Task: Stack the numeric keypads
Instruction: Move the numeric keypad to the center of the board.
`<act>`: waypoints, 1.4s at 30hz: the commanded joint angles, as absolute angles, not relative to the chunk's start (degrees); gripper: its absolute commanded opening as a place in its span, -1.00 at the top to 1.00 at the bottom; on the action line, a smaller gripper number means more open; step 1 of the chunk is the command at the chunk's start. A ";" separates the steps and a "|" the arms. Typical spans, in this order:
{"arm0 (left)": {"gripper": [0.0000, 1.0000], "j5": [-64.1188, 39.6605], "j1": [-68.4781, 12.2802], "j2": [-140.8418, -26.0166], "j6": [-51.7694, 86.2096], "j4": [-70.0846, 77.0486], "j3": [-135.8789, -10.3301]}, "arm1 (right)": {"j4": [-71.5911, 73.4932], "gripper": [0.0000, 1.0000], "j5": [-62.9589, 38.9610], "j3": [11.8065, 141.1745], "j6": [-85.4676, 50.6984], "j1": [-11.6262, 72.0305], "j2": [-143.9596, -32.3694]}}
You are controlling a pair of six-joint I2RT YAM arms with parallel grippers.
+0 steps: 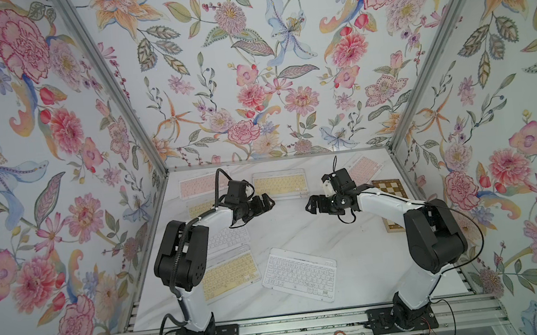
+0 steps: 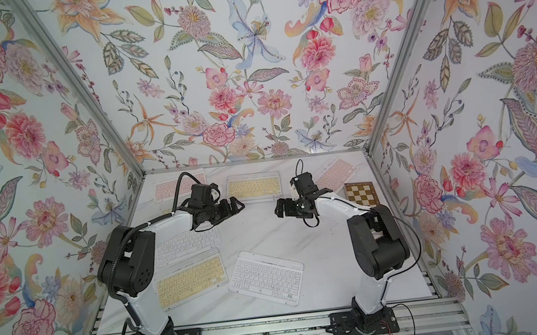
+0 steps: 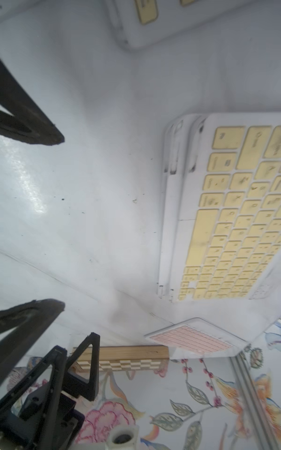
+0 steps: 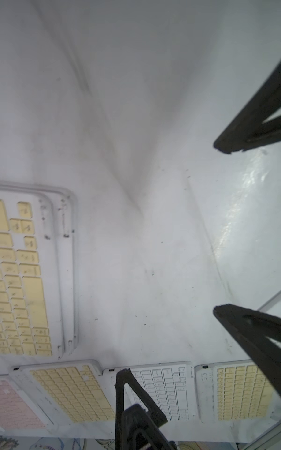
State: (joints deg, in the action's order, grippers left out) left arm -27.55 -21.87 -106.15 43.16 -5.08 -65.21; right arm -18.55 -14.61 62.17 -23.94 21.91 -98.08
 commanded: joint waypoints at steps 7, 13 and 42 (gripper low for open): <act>-0.99 -22.41 -28.93 -102.28 33.95 -19.79 -60.72 | -29.14 -0.98 -10.48 44.80 -34.56 26.06 -84.67; -0.99 -25.26 -29.90 -100.38 33.76 -19.53 -56.73 | -31.70 -0.98 -13.90 39.03 -42.36 28.13 -77.87; -0.99 -32.96 -35.50 -91.58 38.34 -17.51 -46.74 | -13.67 -0.98 -22.46 37.01 -60.61 41.22 -84.25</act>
State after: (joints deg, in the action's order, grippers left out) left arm -28.62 -32.88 -91.66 35.53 -17.76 -48.07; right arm -22.24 -20.99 39.31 -58.43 40.42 -80.77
